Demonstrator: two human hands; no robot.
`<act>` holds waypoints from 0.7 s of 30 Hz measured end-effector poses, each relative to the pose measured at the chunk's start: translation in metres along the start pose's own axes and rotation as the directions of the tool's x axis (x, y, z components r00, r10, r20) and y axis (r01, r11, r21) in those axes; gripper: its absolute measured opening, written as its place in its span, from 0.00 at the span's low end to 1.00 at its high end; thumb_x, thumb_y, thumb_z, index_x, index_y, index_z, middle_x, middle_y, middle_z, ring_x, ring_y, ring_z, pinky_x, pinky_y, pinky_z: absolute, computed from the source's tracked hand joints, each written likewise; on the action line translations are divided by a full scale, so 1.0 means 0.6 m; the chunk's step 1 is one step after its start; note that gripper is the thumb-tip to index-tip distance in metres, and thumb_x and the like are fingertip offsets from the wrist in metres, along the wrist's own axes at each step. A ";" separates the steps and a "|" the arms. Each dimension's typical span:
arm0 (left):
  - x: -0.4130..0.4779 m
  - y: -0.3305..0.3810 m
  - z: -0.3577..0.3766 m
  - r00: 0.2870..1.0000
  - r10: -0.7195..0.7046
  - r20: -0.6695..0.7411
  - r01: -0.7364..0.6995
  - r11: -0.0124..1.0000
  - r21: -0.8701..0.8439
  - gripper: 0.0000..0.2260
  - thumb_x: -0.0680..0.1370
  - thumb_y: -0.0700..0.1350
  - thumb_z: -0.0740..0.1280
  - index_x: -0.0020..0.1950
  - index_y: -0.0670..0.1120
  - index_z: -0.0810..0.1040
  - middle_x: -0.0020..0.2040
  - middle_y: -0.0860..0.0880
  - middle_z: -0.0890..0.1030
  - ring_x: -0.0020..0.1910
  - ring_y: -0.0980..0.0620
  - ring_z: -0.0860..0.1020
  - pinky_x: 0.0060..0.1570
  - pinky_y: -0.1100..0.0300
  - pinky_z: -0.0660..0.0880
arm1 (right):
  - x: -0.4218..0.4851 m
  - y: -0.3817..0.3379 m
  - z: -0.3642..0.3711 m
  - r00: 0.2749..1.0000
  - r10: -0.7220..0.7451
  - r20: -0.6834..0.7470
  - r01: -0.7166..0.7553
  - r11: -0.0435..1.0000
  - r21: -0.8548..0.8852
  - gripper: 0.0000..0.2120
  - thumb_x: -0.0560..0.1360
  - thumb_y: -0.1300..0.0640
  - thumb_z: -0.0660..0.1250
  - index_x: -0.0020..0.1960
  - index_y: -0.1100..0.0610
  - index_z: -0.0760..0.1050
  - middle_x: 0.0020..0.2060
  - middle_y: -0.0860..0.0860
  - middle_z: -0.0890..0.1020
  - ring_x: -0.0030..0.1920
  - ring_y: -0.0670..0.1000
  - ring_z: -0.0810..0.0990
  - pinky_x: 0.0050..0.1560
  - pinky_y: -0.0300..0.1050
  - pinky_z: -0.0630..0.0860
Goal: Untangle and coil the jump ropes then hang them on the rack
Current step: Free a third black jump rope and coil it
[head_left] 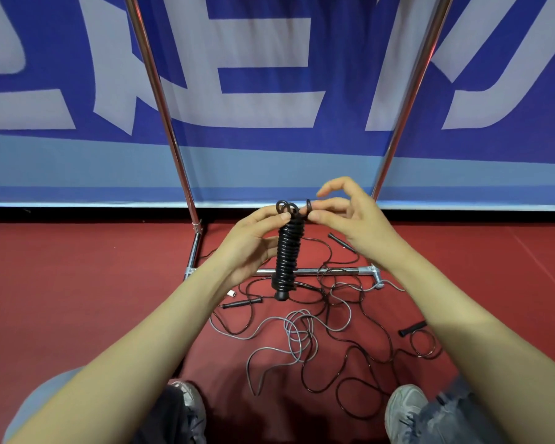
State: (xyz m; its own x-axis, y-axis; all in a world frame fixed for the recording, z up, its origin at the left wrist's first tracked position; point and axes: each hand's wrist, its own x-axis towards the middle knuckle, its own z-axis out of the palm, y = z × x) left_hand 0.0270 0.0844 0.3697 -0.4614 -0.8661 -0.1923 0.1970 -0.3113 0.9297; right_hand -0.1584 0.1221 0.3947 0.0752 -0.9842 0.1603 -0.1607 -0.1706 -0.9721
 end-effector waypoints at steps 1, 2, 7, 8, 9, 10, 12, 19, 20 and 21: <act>-0.001 -0.001 0.002 1.000 0.006 -0.003 -0.006 1.000 0.013 0.05 0.76 0.41 0.67 0.51 0.45 0.79 0.46 0.46 0.81 0.40 0.48 0.77 0.47 0.56 0.75 | 0.002 0.001 -0.003 0.999 0.044 -0.031 -0.044 0.999 0.011 0.10 0.73 0.60 0.72 0.49 0.52 0.73 0.46 0.54 0.85 0.48 0.57 0.81 0.57 0.62 0.74; -0.002 -0.001 0.004 1.000 0.017 0.004 -0.017 1.000 0.023 0.06 0.75 0.41 0.68 0.51 0.45 0.79 0.46 0.44 0.79 0.40 0.48 0.74 0.48 0.56 0.74 | 0.004 0.002 -0.006 0.997 0.059 -0.052 -0.060 0.998 -0.013 0.10 0.72 0.58 0.73 0.48 0.50 0.74 0.44 0.54 0.86 0.45 0.59 0.80 0.57 0.68 0.71; -0.004 -0.004 0.014 0.999 0.045 0.001 -0.045 0.998 0.041 0.06 0.77 0.38 0.66 0.53 0.44 0.78 0.47 0.43 0.79 0.48 0.42 0.70 0.48 0.57 0.72 | 0.004 0.001 -0.004 0.997 0.044 -0.063 -0.052 0.992 -0.115 0.07 0.71 0.64 0.73 0.44 0.53 0.80 0.38 0.52 0.83 0.41 0.50 0.81 0.54 0.53 0.78; -0.004 -0.004 0.016 0.999 0.045 -0.003 -0.044 0.998 0.035 0.06 0.77 0.37 0.66 0.53 0.43 0.78 0.47 0.43 0.79 0.49 0.42 0.70 0.50 0.55 0.71 | 0.002 0.003 -0.001 0.997 0.043 -0.060 -0.051 0.990 -0.133 0.08 0.71 0.65 0.73 0.44 0.53 0.79 0.38 0.52 0.82 0.40 0.48 0.81 0.52 0.48 0.79; -0.004 -0.004 0.017 0.999 0.045 -0.010 -0.045 0.999 0.027 0.06 0.77 0.37 0.66 0.54 0.43 0.78 0.48 0.42 0.79 0.48 0.41 0.71 0.52 0.53 0.70 | 0.001 0.005 0.001 0.997 0.041 -0.059 -0.050 0.987 -0.155 0.08 0.71 0.65 0.73 0.44 0.53 0.79 0.39 0.52 0.83 0.40 0.48 0.81 0.51 0.46 0.79; -0.006 -0.002 0.017 0.999 0.043 -0.012 -0.043 0.999 0.023 0.06 0.77 0.37 0.65 0.54 0.43 0.78 0.47 0.43 0.80 0.47 0.42 0.74 0.53 0.52 0.71 | 0.000 0.006 0.002 0.998 0.034 -0.058 -0.044 0.983 -0.180 0.08 0.71 0.64 0.73 0.45 0.52 0.80 0.40 0.52 0.84 0.42 0.49 0.83 0.52 0.47 0.79; -0.007 0.003 0.016 0.999 0.032 0.007 -0.032 0.999 0.026 0.06 0.78 0.38 0.65 0.54 0.43 0.78 0.46 0.46 0.83 0.43 0.46 0.80 0.52 0.54 0.74 | -0.001 0.008 0.001 0.997 0.014 -0.073 -0.028 0.979 -0.201 0.08 0.72 0.62 0.73 0.46 0.50 0.81 0.43 0.52 0.85 0.47 0.52 0.84 0.57 0.51 0.79; -0.009 0.025 0.003 0.988 0.005 0.153 -0.009 1.000 0.026 0.13 0.73 0.42 0.66 0.57 0.44 0.78 0.53 0.44 0.81 0.48 0.49 0.81 0.52 0.57 0.77 | -0.006 -0.006 0.000 0.995 -0.049 -0.091 0.028 0.976 -0.217 0.09 0.74 0.62 0.71 0.47 0.48 0.80 0.45 0.49 0.85 0.48 0.49 0.84 0.58 0.49 0.78; -0.010 0.028 0.002 0.985 0.004 0.172 -0.009 0.999 0.031 0.12 0.73 0.42 0.66 0.56 0.44 0.78 0.52 0.45 0.82 0.48 0.50 0.81 0.52 0.58 0.77 | -0.007 -0.008 0.000 0.995 -0.056 -0.085 0.036 0.974 -0.224 0.10 0.74 0.63 0.71 0.47 0.48 0.80 0.45 0.48 0.85 0.48 0.48 0.84 0.57 0.46 0.78; -0.011 0.031 0.001 0.982 0.005 0.188 -0.012 0.999 0.036 0.12 0.73 0.41 0.66 0.56 0.44 0.78 0.51 0.46 0.82 0.48 0.51 0.81 0.51 0.59 0.77 | -0.009 -0.009 -0.001 0.995 -0.069 -0.074 0.050 0.972 -0.231 0.11 0.74 0.63 0.71 0.47 0.47 0.80 0.45 0.48 0.85 0.47 0.46 0.84 0.56 0.43 0.77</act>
State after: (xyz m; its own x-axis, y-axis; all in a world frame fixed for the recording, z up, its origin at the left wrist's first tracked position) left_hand 0.0331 0.0847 0.3882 -0.6151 -0.7786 -0.1246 0.1716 -0.2864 0.9426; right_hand -0.1583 0.1285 0.3995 0.0133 -0.9710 0.2387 -0.3793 -0.2257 -0.8973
